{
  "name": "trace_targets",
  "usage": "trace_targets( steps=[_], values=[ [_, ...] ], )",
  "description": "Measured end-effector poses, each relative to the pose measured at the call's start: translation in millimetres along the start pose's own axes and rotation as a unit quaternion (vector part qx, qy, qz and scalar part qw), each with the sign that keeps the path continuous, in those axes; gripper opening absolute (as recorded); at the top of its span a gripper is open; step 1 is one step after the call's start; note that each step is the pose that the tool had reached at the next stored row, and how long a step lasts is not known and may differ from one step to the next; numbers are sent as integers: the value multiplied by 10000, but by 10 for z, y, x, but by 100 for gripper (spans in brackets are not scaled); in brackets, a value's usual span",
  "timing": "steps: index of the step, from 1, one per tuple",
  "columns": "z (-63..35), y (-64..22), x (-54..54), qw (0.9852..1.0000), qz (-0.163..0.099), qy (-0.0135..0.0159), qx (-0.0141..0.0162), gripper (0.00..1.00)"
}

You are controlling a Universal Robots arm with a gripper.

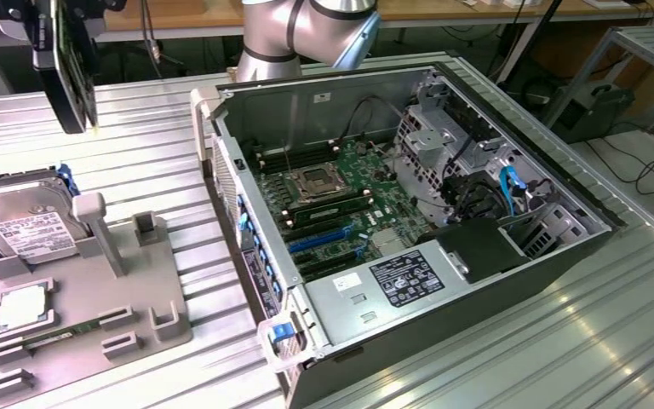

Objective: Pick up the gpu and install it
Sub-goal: 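Pick up the gpu and move the gpu toward the slot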

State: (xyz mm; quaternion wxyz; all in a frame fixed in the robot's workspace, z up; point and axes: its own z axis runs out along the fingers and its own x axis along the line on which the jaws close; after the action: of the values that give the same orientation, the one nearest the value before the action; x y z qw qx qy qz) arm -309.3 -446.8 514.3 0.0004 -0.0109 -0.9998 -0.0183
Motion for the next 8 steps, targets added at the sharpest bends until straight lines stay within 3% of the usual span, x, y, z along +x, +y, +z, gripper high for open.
trace_targets(
  steps=[8],
  values=[
    [-8,0,-6,10000,-1,0,0,28]
  ],
)
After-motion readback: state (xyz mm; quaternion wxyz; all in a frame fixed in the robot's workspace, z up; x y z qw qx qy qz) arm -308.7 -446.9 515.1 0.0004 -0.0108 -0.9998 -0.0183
